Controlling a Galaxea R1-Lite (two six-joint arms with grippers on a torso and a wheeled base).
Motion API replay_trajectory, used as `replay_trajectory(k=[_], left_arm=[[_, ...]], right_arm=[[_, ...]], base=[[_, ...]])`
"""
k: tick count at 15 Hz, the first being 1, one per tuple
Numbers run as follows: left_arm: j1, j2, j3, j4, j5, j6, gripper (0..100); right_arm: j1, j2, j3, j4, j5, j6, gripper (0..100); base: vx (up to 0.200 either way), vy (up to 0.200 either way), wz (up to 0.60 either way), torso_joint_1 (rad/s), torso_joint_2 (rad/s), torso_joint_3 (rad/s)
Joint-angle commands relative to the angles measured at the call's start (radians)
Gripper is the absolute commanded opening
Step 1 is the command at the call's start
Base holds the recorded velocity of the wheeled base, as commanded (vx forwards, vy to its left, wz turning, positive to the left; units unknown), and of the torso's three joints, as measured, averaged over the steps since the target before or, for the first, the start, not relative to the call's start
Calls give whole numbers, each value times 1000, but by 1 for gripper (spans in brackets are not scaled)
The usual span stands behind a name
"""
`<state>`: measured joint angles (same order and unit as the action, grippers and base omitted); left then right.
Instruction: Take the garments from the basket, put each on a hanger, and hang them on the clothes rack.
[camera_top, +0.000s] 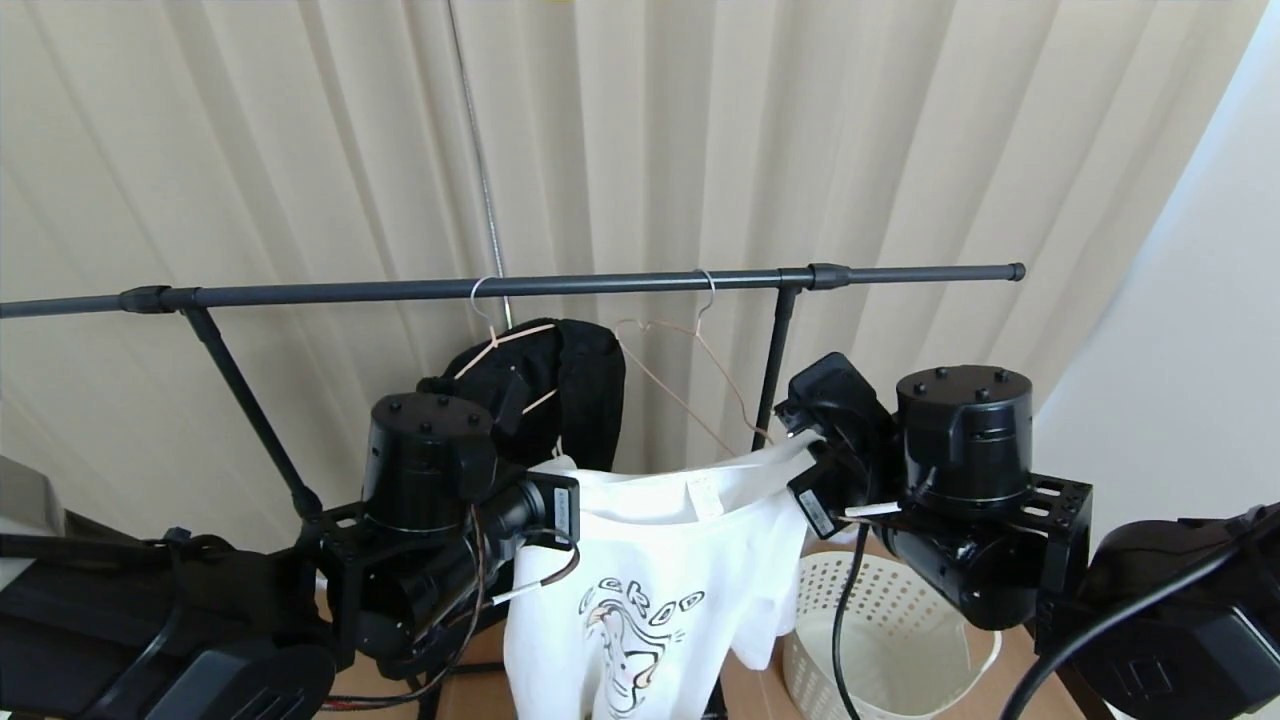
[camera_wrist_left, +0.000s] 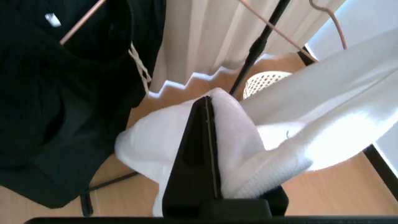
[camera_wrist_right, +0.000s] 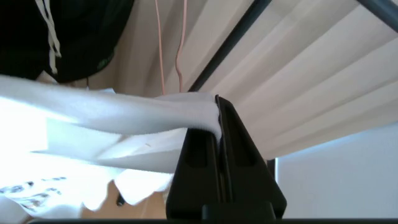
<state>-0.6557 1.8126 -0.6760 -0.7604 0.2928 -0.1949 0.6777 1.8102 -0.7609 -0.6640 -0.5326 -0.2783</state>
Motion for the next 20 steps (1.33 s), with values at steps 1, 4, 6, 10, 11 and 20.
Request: replay_trajectory(k=[1, 4, 6, 10, 11, 20], left_arm=[[4, -9, -68, 35, -18, 11, 0], [21, -16, -103, 99, -18, 6, 0], [22, -15, -103, 99, -18, 6, 0], [42, -9, -126, 99, -109, 8, 0], [48, -2, -160, 101, -129, 8, 0], [123, 191, -585, 179, -382, 5, 0]], right_arm=[[-1, -43, -160, 247, 2, 48, 0], [14, -74, -295, 555, 75, 324, 0], [14, -100, -344, 638, 91, 370, 0], [17, -154, -293, 658, 92, 373, 0], [30, -167, -279, 687, 94, 360, 0], [333, -80, -313, 741, 95, 505, 0]], base=[[0, 0, 0, 0, 0, 0], [0, 0, 0, 0, 0, 0], [0, 0, 0, 0, 0, 0], [0, 0, 0, 0, 0, 0], [0, 0, 0, 0, 0, 0], [0, 0, 0, 0, 0, 0]])
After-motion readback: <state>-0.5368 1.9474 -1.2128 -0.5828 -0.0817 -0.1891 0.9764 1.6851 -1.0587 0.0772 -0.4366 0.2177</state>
